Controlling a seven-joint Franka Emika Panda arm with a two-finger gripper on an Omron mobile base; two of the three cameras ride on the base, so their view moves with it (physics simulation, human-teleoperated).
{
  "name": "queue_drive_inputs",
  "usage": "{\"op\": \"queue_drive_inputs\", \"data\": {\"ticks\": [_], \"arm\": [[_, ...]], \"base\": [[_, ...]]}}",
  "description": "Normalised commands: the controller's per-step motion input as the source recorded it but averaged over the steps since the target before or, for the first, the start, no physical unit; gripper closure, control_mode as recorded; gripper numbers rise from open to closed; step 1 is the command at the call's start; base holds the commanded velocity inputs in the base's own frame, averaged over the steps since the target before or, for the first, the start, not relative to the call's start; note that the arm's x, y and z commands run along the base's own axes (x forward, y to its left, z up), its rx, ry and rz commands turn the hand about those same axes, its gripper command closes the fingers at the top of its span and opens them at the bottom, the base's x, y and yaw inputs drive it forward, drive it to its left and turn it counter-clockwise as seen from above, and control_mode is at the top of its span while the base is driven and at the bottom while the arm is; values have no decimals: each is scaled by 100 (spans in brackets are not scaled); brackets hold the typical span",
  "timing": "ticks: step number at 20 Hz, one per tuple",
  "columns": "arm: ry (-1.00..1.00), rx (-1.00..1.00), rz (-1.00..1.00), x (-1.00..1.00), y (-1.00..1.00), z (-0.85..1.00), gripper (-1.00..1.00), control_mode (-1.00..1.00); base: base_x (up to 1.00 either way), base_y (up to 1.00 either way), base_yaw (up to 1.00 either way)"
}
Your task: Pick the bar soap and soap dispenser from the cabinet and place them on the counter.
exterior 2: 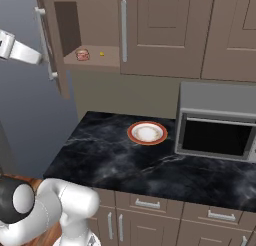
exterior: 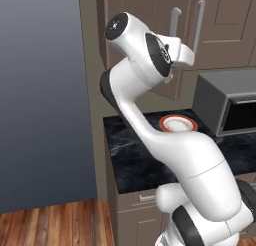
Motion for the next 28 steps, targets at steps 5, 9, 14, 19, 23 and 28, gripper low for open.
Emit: {"op": "queue_drive_inputs", "data": {"ticks": [5, 9, 14, 19, 23, 28], "arm": [[0, -4, -7, -17, 43, -1, 100, -100], [0, -5, -10, -10, 40, -2, 100, -100], [0, -4, -9, -6, 35, -2, -100, -100], [0, -3, -9, -1, 17, 0, -100, -100], [2, 0, -9, -14, 10, -2, -100, -100], [0, 0, -10, -67, -5, -13, -100, -100]], "base": [[0, 0, 0], [0, 0, 0], [0, 0, 0], [0, 0, 0], [0, 0, 0], [0, 0, 0]]}}
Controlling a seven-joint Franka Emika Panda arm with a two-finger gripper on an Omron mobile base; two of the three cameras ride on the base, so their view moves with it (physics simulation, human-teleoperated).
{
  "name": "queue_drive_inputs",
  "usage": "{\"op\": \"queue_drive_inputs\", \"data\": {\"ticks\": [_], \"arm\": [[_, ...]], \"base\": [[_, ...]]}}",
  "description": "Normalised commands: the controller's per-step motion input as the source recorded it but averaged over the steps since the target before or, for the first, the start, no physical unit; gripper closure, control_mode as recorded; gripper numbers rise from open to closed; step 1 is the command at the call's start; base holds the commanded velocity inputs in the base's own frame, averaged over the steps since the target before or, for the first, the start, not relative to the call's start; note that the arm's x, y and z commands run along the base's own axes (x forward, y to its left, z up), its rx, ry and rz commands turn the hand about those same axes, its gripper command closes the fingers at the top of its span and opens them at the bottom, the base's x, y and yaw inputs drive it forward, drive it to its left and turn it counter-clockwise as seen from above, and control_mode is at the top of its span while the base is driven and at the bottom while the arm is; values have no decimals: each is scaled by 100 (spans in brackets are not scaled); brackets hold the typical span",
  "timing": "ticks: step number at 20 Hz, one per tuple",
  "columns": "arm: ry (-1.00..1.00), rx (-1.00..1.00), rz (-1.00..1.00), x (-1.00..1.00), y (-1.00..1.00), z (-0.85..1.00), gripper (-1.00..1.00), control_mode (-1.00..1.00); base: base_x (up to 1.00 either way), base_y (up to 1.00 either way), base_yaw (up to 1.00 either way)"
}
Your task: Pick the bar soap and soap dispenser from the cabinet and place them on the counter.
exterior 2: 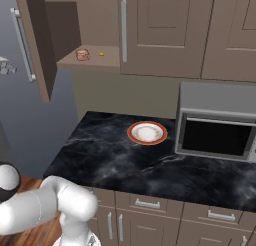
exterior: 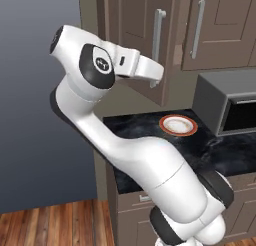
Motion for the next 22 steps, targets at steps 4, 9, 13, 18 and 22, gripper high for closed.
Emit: {"op": "queue_drive_inputs", "data": {"ticks": [4, 9, 13, 18, 22], "arm": [[-1, 0, -6, -82, -9, -6, -100, -100], [-5, 0, 0, -75, -34, -10, -100, -100], [-7, 3, 6, -75, -48, -18, -100, -100], [-9, 3, 12, -79, -45, -34, -100, -100], [0, 0, 18, -46, -43, -61, -100, -100]], "base": [[0, 0, 0], [0, 0, 0], [0, 0, 0], [0, 0, 0], [0, 0, 0]]}}
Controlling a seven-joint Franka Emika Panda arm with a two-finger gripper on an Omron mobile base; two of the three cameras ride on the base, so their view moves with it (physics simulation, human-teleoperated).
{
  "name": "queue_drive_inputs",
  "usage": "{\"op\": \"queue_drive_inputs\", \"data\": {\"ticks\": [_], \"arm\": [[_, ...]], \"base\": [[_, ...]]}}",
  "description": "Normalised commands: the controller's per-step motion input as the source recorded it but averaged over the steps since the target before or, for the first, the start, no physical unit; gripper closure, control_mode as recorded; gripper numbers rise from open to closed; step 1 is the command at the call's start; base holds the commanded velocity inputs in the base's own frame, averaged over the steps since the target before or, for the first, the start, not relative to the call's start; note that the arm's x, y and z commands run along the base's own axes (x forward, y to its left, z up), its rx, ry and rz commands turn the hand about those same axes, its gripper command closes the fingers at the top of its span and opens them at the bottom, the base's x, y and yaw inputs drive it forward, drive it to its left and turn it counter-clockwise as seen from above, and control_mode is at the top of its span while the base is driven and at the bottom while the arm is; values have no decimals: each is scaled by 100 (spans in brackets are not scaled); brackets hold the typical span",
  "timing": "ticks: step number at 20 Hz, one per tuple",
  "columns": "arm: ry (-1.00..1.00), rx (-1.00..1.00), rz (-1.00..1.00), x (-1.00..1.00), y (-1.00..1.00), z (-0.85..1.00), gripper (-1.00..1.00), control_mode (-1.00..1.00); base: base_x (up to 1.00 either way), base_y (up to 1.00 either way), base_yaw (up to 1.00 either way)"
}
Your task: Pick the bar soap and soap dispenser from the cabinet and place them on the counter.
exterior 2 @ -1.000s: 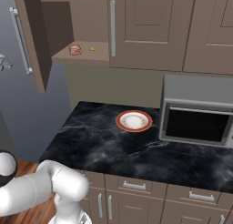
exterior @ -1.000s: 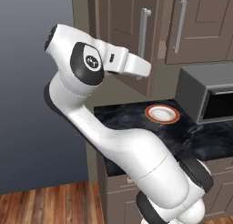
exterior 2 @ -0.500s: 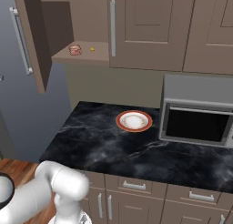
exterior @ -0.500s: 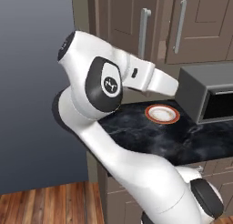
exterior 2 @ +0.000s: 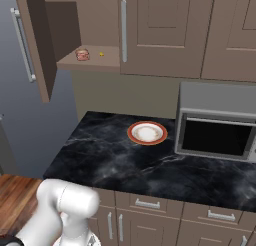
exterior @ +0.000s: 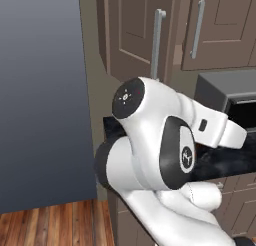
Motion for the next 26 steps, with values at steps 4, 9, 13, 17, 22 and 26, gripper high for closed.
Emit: {"op": "queue_drive_inputs", "data": {"ticks": [4, 9, 13, 17, 22, 26], "arm": [[4, 3, 16, -24, -46, -51, -100, -100], [5, 12, 12, -3, -55, -1, -100, -100], [3, 32, 10, 14, -60, -1, -100, -100], [4, 46, 14, 6, -39, -30, -100, -100], [7, 50, 9, 2, -28, -6, -100, -100], [13, 50, 18, 7, -11, -21, -100, -100]], "base": [[0, 0, 0], [0, 0, 0], [0, 0, 0], [0, 0, 0], [0, 0, 0], [0, 0, 0]]}}
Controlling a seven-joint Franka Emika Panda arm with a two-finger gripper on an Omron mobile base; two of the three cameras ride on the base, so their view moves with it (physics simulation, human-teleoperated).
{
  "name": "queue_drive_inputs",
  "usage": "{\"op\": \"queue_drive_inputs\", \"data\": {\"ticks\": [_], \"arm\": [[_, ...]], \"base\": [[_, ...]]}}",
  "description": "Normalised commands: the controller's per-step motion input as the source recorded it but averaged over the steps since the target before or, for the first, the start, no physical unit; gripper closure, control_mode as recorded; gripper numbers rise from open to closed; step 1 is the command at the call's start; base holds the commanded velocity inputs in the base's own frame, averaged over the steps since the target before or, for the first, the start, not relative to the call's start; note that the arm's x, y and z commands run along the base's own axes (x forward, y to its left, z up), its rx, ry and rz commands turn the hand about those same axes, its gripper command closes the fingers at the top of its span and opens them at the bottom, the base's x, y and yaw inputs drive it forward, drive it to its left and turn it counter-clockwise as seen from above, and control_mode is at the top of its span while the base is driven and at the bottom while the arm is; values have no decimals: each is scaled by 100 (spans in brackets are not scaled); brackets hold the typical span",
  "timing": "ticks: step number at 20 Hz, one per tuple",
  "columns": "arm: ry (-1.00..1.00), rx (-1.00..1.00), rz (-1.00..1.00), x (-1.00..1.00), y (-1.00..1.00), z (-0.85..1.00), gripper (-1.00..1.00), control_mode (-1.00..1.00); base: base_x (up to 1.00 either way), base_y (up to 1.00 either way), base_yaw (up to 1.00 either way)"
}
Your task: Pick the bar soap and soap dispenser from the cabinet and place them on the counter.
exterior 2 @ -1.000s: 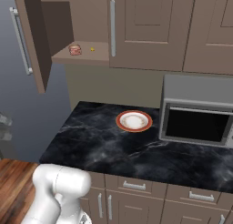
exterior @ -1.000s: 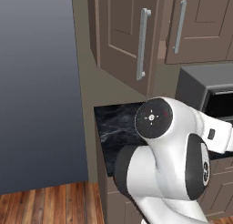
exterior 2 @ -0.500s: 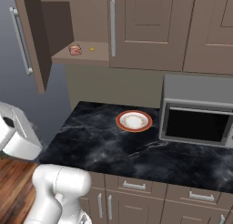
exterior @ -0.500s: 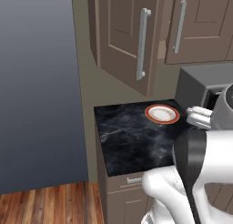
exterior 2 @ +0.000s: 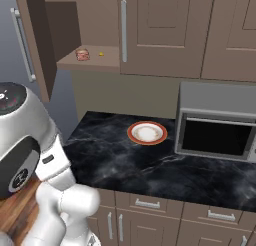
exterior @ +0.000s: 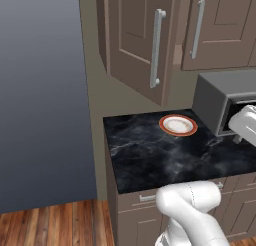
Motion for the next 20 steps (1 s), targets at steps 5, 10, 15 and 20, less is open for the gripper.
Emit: {"op": "queue_drive_inputs", "data": {"ticks": [5, 10, 15, 20], "arm": [[13, 43, 19, 16, -6, -29, -100, -100], [6, 44, 19, 24, -2, -21, -100, -100], [-1, 4, 15, 18, -2, -2, -100, -100], [-2, 11, 8, 33, -2, 6, -100, -100]], "base": [[0, 0, 0], [0, 0, 0], [0, 0, 0], [0, 0, 0]]}}
